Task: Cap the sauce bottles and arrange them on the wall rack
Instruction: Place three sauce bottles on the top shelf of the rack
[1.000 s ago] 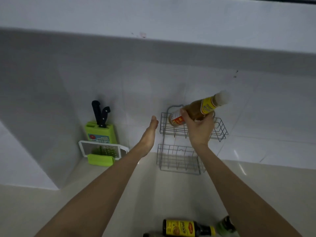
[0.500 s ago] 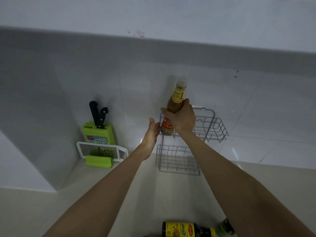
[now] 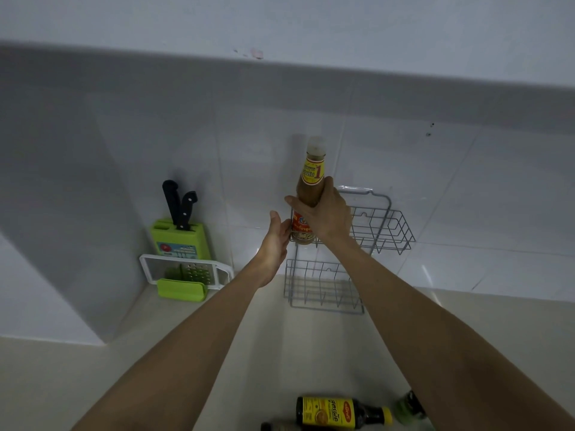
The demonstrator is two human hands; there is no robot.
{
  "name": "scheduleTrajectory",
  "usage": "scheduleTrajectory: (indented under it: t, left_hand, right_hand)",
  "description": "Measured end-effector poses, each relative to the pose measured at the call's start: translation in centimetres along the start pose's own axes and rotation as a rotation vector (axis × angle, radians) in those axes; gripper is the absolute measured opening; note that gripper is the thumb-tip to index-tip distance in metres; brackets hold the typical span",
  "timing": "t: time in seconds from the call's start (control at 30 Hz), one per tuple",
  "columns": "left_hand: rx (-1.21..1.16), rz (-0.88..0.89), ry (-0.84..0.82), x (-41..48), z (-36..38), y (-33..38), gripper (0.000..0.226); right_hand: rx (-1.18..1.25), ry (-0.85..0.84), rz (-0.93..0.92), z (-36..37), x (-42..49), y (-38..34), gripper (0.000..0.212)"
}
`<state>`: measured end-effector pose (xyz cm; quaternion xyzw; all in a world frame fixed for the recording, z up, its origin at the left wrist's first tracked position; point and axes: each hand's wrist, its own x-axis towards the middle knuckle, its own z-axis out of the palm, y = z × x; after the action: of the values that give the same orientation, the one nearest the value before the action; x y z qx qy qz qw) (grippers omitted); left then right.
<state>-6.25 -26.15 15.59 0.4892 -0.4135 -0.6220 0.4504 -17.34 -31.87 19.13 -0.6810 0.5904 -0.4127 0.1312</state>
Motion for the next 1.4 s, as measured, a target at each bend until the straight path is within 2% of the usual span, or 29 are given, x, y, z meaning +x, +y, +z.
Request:
scheduleTrajectory:
  t: [0.2,0.4,0.5,0.57,0.73,0.87,0.97,1.07,1.17,1.27,1.33,1.4]
  left_hand:
    - [0.008,0.001,-0.006,-0.5,0.2,0.4,0.079]
    - [0.008,-0.006,0.000,-0.8,0.0,0.5,0.081]
    - [0.016,0.006,0.030,-1.0,-0.2,0.6,0.080]
    - [0.029,0.034,0.089,-1.4,-0.3,0.6,0.077]
    - [0.129,0.085,0.201,-4.6,-1.3,-1.7,0.064]
    - [0.241,-0.001,0.145,-8.1,-2.4,-5.5,0.050]
    - [0.317,-0.082,0.058,-10.8,-2.9,-8.5,0.040]
    - [0.388,-0.189,-0.018,-12.6,-3.4,-11.4,0.039]
    - [0.415,-0.288,-0.034,-13.6,-4.2,-13.9,0.039]
    - [0.412,-0.369,-0.020,-14.3,-5.0,-15.7,0.042]
    - [0.407,-0.396,-0.023,-14.7,-5.2,-16.4,0.043]
    - [0.402,-0.422,-0.022,-14.9,-5.4,-17.2,0.042]
  right_hand:
    - [0.005,-0.043,-0.032,-0.5,-0.1,0.1,0.066]
    - [0.006,-0.064,0.020,-0.6,-0.5,-0.2,0.068]
    - [0.042,-0.102,0.084,-0.9,-1.1,-0.2,0.076]
    - [0.065,-0.063,0.090,-1.6,-2.1,0.0,0.079]
    - [0.169,0.134,-0.046,-4.1,-7.4,1.5,0.051]
    - [0.252,0.097,-0.039,-4.5,-12.8,4.2,0.031]
    - [0.144,-0.048,-0.028,-3.6,-17.0,6.8,0.023]
    - [0.047,-0.344,-0.008,-2.4,-21.3,9.7,0.024]
    - [-0.050,-0.649,0.002,-1.9,-25.0,12.4,0.038]
    - [-0.182,-0.874,-0.034,-1.5,-27.7,13.9,0.053]
    - [-0.283,-0.926,-0.114,-1.5,-29.3,14.5,0.049]
    - [-0.304,-0.894,-0.215,-1.4,-30.4,15.1,0.039]
